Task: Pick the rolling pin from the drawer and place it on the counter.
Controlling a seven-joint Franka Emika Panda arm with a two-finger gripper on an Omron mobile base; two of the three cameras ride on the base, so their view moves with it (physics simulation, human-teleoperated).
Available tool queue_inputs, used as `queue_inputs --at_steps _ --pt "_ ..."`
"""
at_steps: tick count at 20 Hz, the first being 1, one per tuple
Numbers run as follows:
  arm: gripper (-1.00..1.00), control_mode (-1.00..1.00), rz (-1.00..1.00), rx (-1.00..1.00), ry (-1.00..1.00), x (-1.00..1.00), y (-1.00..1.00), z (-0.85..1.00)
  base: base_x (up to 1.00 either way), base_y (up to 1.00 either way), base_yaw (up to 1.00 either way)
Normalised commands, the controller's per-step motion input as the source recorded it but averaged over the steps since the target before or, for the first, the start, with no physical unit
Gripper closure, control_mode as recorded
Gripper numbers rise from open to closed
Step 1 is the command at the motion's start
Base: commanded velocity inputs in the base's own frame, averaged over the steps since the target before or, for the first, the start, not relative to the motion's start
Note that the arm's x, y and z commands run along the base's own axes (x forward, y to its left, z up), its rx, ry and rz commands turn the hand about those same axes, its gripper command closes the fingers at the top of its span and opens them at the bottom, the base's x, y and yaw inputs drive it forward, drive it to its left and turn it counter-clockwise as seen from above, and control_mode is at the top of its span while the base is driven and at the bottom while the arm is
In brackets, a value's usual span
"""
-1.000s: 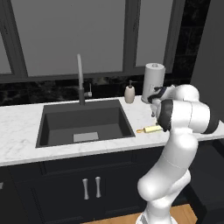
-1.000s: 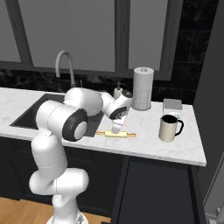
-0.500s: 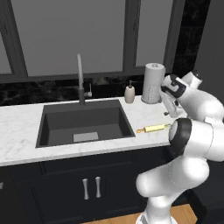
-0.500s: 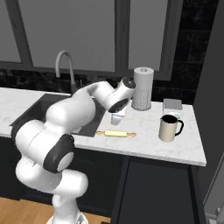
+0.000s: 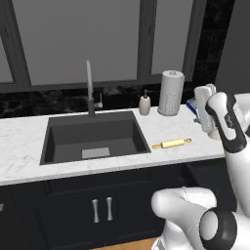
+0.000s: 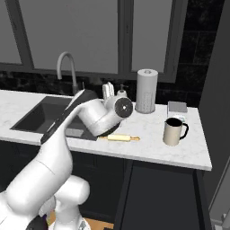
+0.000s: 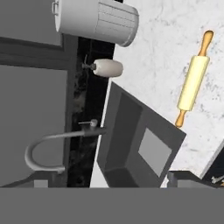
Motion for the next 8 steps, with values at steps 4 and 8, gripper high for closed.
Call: queue_inputs --at_steps 4,8 --pt "-1.00 -1.00 0.07 0.00 -0.67 -1.00 0.15 1.00 0.00 0.00 0.00" --pt "-1.00 -1.00 0.03 0.00 -0.61 -0.81 0.00 1.00 0.00 0.00 0.00"
